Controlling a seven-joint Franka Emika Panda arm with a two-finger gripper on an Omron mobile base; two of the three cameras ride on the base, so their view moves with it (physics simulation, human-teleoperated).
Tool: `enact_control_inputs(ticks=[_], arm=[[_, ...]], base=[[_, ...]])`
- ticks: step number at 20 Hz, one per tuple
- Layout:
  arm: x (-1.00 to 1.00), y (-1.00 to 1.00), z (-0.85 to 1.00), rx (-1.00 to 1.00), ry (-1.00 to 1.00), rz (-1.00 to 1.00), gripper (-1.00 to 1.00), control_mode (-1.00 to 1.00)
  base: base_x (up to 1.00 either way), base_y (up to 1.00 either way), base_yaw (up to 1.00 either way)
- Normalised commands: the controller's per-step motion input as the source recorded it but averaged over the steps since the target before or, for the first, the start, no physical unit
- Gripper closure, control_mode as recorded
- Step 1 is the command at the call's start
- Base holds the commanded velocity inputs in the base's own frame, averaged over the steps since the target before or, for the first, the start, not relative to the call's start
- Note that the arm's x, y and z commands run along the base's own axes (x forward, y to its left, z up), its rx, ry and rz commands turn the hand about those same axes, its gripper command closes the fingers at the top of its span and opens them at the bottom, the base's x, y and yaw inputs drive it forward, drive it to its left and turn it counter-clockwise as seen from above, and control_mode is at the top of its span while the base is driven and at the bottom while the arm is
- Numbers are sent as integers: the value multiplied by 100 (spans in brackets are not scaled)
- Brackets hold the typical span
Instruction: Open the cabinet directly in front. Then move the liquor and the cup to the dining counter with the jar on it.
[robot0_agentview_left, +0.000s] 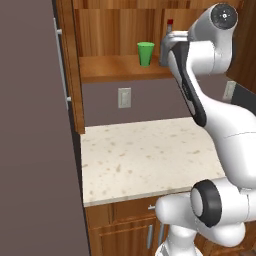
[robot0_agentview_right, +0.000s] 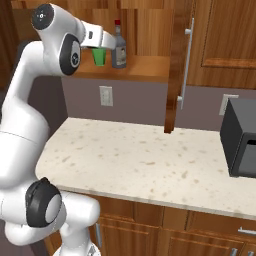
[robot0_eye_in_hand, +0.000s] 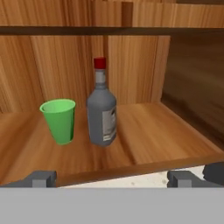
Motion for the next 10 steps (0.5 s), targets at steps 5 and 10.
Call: enact_control_inputs(ticks=[5, 10], arm=[[45, 0, 0, 0, 0, 0, -100, -100], [54, 0, 0, 0, 0, 0, -100, -100]], base=[[0, 0, 0], [0, 0, 0]])
